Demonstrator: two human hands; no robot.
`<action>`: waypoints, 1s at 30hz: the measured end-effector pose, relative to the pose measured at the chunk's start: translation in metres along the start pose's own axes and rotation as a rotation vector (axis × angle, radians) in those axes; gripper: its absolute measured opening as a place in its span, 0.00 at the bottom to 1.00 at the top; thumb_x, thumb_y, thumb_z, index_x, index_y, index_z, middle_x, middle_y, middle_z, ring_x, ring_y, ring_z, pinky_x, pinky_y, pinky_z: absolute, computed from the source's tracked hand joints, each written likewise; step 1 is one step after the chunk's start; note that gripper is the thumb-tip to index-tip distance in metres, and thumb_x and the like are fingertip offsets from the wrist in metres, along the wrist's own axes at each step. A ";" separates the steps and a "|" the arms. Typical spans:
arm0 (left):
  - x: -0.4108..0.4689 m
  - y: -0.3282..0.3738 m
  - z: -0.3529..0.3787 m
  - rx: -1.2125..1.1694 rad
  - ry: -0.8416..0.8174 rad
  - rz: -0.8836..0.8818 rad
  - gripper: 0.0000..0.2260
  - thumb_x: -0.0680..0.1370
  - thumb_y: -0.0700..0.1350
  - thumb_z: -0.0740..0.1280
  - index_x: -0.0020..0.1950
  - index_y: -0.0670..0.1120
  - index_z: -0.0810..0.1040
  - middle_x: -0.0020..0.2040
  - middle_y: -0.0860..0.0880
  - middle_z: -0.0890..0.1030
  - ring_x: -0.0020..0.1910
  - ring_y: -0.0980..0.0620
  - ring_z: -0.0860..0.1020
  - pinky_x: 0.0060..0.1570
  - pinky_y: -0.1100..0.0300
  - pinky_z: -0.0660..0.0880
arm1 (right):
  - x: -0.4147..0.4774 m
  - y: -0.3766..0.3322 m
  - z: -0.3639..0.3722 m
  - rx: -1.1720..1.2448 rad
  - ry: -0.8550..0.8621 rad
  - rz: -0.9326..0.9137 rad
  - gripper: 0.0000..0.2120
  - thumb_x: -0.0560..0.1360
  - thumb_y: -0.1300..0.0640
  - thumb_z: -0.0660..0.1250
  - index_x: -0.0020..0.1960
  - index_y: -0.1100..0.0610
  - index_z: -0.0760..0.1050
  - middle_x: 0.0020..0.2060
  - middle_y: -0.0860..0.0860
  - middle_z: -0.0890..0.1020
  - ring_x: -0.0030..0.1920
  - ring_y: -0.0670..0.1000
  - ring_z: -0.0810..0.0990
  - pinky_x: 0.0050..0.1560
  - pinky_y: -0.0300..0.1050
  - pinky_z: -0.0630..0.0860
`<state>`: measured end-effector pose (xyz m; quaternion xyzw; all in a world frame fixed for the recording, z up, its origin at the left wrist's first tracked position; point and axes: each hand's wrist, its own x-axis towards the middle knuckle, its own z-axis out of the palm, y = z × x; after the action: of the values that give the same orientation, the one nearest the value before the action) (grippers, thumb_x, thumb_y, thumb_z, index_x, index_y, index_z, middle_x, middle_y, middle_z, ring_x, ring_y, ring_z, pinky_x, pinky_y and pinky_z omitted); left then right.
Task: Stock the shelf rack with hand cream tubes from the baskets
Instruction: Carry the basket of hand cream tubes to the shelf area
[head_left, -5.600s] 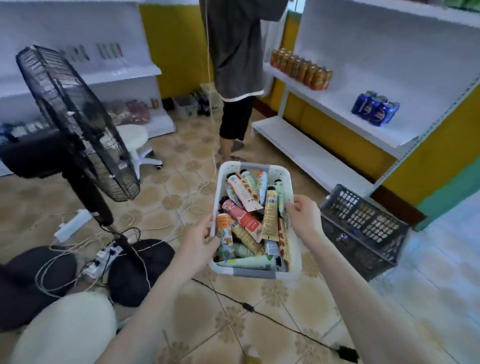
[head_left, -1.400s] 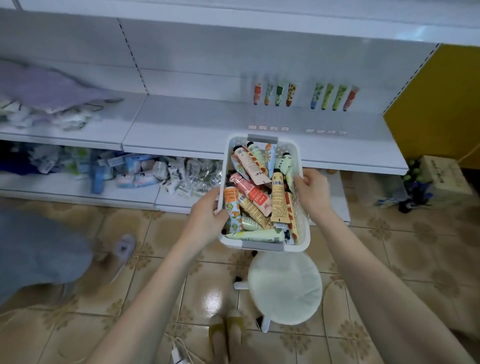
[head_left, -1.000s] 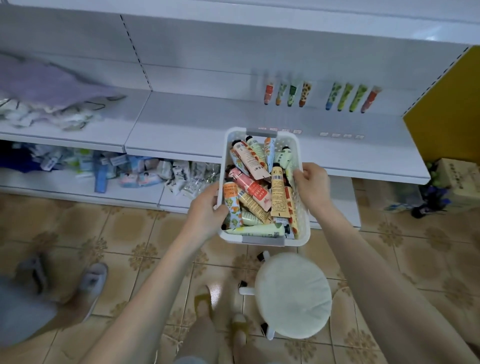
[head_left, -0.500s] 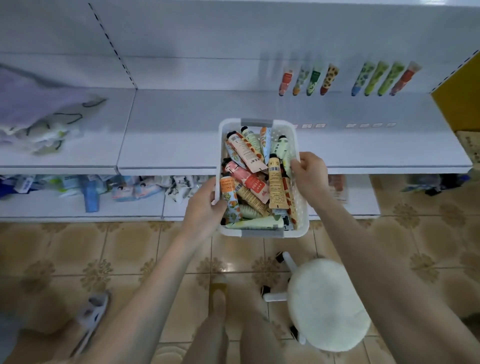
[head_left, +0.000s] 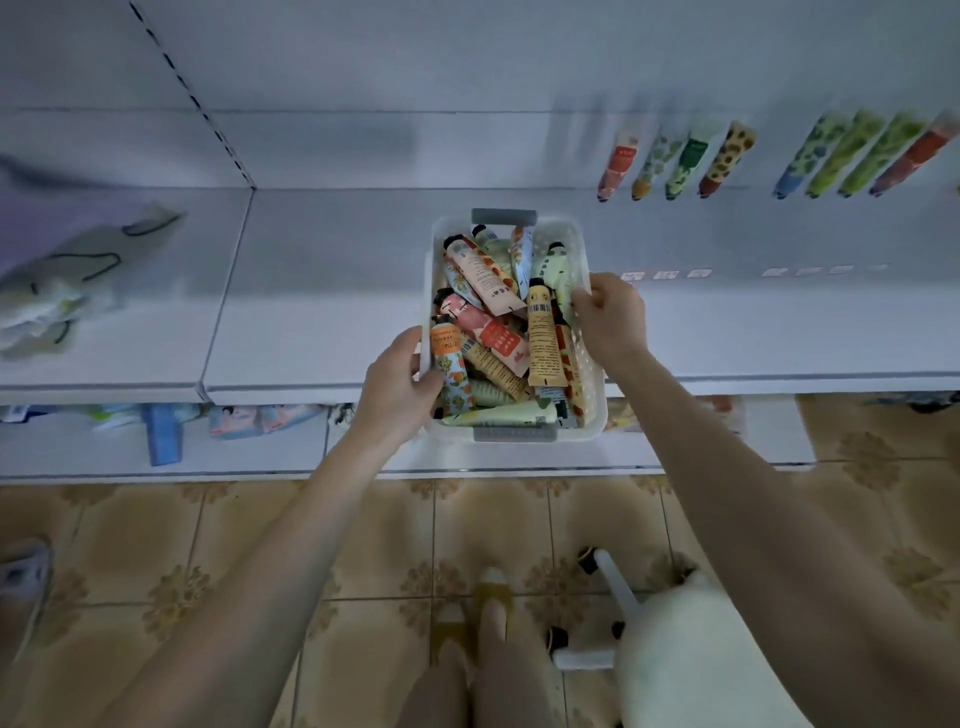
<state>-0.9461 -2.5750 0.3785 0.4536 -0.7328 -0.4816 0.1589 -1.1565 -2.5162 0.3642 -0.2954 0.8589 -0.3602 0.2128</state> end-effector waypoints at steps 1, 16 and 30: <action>0.010 -0.004 0.002 0.008 0.004 0.006 0.16 0.77 0.32 0.59 0.63 0.43 0.73 0.53 0.50 0.78 0.50 0.53 0.77 0.41 0.69 0.73 | 0.011 0.003 0.005 -0.001 -0.001 -0.008 0.09 0.78 0.61 0.57 0.43 0.62 0.72 0.32 0.50 0.72 0.35 0.52 0.70 0.31 0.42 0.63; 0.092 -0.044 0.021 0.063 0.067 -0.008 0.16 0.77 0.33 0.58 0.63 0.42 0.73 0.53 0.46 0.79 0.52 0.47 0.79 0.42 0.59 0.72 | 0.094 0.016 0.051 -0.044 -0.005 -0.108 0.16 0.78 0.62 0.56 0.32 0.56 0.62 0.28 0.49 0.67 0.30 0.49 0.66 0.27 0.41 0.59; 0.126 -0.045 0.018 0.128 0.070 0.028 0.15 0.77 0.33 0.58 0.63 0.41 0.72 0.54 0.42 0.79 0.50 0.44 0.77 0.39 0.59 0.70 | 0.124 0.013 0.060 -0.083 -0.011 -0.063 0.13 0.79 0.61 0.53 0.36 0.59 0.66 0.29 0.51 0.67 0.29 0.48 0.64 0.29 0.42 0.59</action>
<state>-1.0025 -2.6733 0.3057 0.4689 -0.7626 -0.4153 0.1618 -1.2176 -2.6204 0.2969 -0.3328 0.8623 -0.3290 0.1936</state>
